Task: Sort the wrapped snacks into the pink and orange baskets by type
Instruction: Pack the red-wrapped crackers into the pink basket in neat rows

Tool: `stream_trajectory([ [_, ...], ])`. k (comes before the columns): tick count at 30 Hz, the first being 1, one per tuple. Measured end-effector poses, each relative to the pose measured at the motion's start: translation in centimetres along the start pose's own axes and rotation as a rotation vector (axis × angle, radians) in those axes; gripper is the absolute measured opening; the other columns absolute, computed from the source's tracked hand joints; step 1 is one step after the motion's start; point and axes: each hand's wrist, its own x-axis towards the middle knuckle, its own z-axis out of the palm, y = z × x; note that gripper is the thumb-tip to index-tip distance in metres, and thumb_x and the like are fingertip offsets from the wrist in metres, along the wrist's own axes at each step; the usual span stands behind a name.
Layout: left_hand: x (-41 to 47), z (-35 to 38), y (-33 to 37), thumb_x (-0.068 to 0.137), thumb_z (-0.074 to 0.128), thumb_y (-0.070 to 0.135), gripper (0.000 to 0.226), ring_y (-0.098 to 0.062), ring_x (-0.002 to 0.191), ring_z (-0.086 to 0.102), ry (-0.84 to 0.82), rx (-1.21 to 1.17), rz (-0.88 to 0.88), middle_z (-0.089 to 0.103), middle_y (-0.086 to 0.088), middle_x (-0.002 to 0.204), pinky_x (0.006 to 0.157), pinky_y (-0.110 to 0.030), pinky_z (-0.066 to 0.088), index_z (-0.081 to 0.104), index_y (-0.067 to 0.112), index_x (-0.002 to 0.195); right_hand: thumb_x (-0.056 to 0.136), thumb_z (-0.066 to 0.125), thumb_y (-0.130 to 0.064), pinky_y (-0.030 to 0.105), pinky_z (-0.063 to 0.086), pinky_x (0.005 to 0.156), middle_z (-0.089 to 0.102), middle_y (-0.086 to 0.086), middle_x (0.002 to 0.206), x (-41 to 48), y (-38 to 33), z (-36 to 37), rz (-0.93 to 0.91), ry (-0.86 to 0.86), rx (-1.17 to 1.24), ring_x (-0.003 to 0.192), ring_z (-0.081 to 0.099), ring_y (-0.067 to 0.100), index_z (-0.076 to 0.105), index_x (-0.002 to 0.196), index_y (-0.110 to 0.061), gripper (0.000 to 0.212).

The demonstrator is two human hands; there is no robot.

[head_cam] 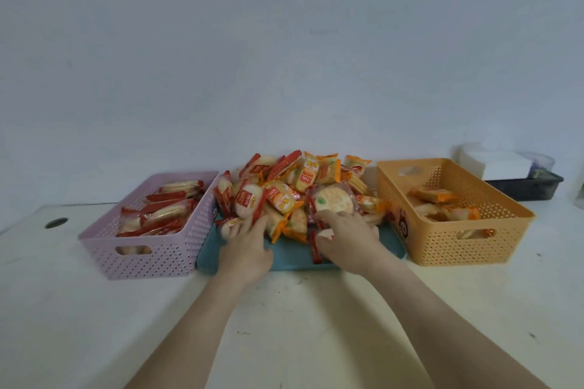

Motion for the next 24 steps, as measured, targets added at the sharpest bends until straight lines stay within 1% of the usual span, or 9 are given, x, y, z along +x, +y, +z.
stream_trajectory([
  [2, 0.1, 0.5, 0.5, 0.089, 0.051, 0.024, 0.077, -0.032, 0.145, 0.009, -0.077, 0.027, -0.020, 0.001, 0.001, 0.162, 0.109, -0.060, 0.028, 0.006, 0.044, 0.149, 0.094, 0.044, -0.035, 0.057, 0.027, 0.102, 0.046, 0.002, 0.141, 0.5, -1.3, 0.9, -0.069, -0.045, -0.029, 0.131, 0.034, 0.030, 0.031, 0.142, -0.036, 0.049],
  [4, 0.2, 0.6, 0.9, 0.089, 0.050, 0.028, 0.079, -0.038, 0.145, 0.009, -0.136, 0.060, -0.050, -0.004, -0.003, 0.162, 0.109, -0.063, 0.023, 0.000, 0.050, 0.146, 0.093, 0.046, -0.033, 0.060, 0.022, 0.106, 0.038, 0.007, 0.149, 1.1, -2.6, 2.2, -0.079, -0.140, -0.061, 0.139, 0.025, 0.033, 0.021, 0.146, -0.034, 0.059],
  [7, -0.2, -0.4, 1.0, 0.089, 0.048, 0.033, 0.052, -0.037, 0.130, 0.038, -0.038, 0.167, -0.031, 0.032, -0.005, 0.150, 0.103, -0.055, 0.033, 0.030, 0.047, 0.136, 0.091, 0.047, -0.029, 0.061, 0.017, 0.108, 0.040, 0.010, 0.147, 1.5, -3.4, 3.3, -0.066, -0.224, -0.097, 0.144, 0.015, 0.033, 0.025, 0.145, -0.034, 0.058],
  [10, -0.3, -1.8, 0.5, 0.095, 0.041, 0.034, 0.023, -0.029, 0.099, 0.057, 0.174, 0.025, 0.000, 0.053, -0.006, 0.121, 0.085, -0.042, 0.047, 0.055, 0.033, 0.113, 0.087, 0.051, -0.034, 0.052, 0.027, 0.099, 0.057, 0.004, 0.113, 1.4, -3.3, 3.0, -0.086, -0.021, -0.102, 0.126, 0.036, 0.027, 0.058, 0.111, -0.033, 0.025],
  [13, -0.3, -2.0, -0.5, 0.093, 0.044, 0.041, 0.024, -0.026, 0.095, 0.052, 0.244, -0.023, -0.084, 0.053, -0.007, 0.112, 0.076, -0.038, 0.046, 0.054, 0.024, 0.106, 0.084, 0.059, -0.034, 0.043, 0.035, 0.091, 0.053, 0.000, 0.101, 1.1, -3.4, 2.9, -0.068, 0.119, -0.087, 0.109, 0.045, 0.024, 0.062, 0.085, -0.028, 0.006],
  [15, -0.4, -1.5, -0.8, 0.086, 0.048, 0.057, 0.042, -0.028, 0.104, 0.049, 0.207, 0.063, -0.132, 0.050, -0.009, 0.114, 0.083, -0.040, 0.047, 0.048, 0.021, 0.110, 0.085, 0.059, -0.026, 0.039, 0.037, 0.088, 0.052, -0.001, 0.100, 1.0, -3.2, 3.2, -0.056, 0.200, -0.046, 0.103, 0.047, 0.025, 0.057, 0.084, -0.027, 0.003],
  [18, -0.5, -1.1, -0.9, 0.074, 0.056, 0.070, 0.073, -0.031, 0.114, 0.044, 0.148, 0.139, -0.154, 0.042, -0.012, 0.123, 0.087, -0.041, 0.047, 0.040, 0.017, 0.123, 0.085, 0.059, -0.019, 0.035, 0.039, 0.084, 0.054, -0.002, 0.103, 0.9, -2.9, 3.4, -0.042, 0.325, 0.034, 0.099, 0.049, 0.022, 0.052, 0.098, -0.026, 0.017],
  [20, -0.5, -1.3, -0.9, 0.072, 0.060, 0.067, 0.076, -0.032, 0.115, 0.043, 0.137, 0.148, -0.156, 0.040, -0.012, 0.124, 0.088, -0.042, 0.047, 0.038, 0.017, 0.124, 0.085, 0.060, -0.020, 0.034, 0.040, 0.084, 0.057, -0.003, 0.108, 0.9, -2.8, 3.3, -0.029, 0.395, 0.081, 0.100, 0.051, 0.020, 0.051, 0.108, -0.026, 0.026],
  [24, -0.6, -1.8, -0.5, 0.077, 0.059, 0.056, 0.058, -0.029, 0.113, 0.043, 0.255, 0.237, -0.088, 0.043, -0.010, 0.121, 0.088, -0.040, 0.046, 0.043, 0.019, 0.118, 0.086, 0.059, -0.034, 0.043, 0.037, 0.094, 0.063, -0.006, 0.112, 0.8, -2.6, 2.7, 0.029, 0.470, 0.078, 0.114, 0.051, 0.021, 0.056, 0.116, -0.027, 0.031],
])
